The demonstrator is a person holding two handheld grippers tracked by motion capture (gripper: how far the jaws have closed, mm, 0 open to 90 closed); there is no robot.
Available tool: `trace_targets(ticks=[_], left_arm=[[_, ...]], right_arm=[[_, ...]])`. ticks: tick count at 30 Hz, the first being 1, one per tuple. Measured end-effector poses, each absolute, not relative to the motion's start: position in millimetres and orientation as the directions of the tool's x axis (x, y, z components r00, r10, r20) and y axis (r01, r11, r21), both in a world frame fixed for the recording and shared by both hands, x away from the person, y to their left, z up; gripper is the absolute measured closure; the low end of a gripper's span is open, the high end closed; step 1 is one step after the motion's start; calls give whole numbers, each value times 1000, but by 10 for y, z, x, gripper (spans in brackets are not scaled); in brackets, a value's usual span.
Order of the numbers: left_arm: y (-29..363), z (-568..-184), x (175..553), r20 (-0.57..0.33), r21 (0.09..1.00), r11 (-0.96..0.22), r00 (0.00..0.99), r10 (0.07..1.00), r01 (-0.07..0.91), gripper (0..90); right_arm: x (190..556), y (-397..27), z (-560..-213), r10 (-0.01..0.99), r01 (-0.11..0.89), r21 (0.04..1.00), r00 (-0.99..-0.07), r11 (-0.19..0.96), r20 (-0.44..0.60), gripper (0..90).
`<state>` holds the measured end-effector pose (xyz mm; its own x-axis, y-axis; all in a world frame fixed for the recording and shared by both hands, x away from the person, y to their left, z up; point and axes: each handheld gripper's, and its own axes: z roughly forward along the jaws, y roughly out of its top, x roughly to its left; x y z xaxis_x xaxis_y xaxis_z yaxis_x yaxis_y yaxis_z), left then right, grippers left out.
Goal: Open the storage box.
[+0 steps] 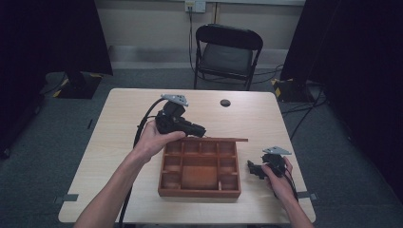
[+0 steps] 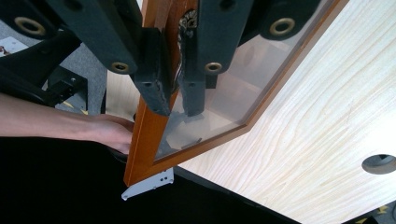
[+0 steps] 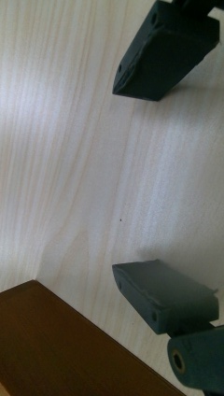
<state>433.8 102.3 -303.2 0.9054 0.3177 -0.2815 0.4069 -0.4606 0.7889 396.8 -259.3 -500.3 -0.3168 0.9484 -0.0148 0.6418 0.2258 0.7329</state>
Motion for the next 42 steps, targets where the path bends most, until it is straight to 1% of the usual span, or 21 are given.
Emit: trace_targets(ticks=[42], left_arm=[[1025,-3034,4341,-285,791,-455,904,318,409,825]], right_arm=[[3969,-2593,-5002,948,642,732,-318,227,-15,114]])
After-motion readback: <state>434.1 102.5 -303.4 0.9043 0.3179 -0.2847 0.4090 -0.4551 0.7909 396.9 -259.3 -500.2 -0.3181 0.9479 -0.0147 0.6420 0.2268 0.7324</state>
